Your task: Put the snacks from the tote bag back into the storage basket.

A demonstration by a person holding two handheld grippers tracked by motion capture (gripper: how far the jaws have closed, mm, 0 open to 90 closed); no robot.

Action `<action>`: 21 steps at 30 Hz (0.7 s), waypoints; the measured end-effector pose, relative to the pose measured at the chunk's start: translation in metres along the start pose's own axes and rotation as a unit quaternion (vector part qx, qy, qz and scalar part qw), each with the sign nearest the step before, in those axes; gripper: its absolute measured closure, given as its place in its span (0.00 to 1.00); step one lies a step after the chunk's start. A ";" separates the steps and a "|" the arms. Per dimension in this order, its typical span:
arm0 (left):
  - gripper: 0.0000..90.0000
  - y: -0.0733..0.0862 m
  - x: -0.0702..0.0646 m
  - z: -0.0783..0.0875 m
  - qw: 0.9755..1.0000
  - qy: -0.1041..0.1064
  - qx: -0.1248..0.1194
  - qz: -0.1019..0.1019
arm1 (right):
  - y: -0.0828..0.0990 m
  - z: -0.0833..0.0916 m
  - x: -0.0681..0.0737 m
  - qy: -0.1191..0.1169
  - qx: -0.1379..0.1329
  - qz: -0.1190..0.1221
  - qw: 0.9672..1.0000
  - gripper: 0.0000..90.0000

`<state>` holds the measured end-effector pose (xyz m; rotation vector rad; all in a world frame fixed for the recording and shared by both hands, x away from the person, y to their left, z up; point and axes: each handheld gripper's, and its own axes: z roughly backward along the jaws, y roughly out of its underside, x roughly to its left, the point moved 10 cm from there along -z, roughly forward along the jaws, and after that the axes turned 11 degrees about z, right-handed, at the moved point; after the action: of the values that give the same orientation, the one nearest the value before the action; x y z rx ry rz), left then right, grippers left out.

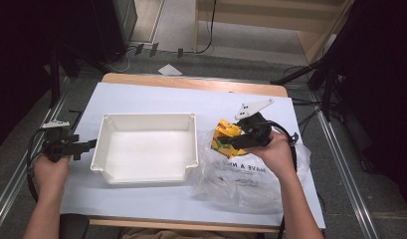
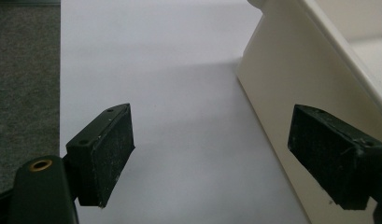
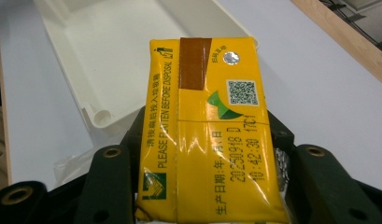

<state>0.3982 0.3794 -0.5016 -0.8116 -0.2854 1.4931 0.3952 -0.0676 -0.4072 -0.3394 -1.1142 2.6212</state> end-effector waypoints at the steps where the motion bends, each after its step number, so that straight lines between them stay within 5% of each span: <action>1: 0.17 0.000 0.000 0.000 1.000 -0.001 0.001 -0.001 | -0.002 -0.001 0.001 -0.009 -0.005 0.004 1.000 0.59; 10: 0.17 0.000 -0.001 -0.001 1.000 0.001 0.000 0.000 | -0.018 -0.007 0.005 -0.044 -0.024 0.026 0.998 0.59; 21: 0.17 0.000 -0.002 -0.001 1.000 0.003 0.001 -0.001 | -0.036 -0.014 0.007 -0.056 -0.026 0.044 0.997 0.59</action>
<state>0.3988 0.3774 -0.5018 -0.8136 -0.2806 1.4888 0.3985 -0.0320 -0.3911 -0.2607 -1.2317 2.7209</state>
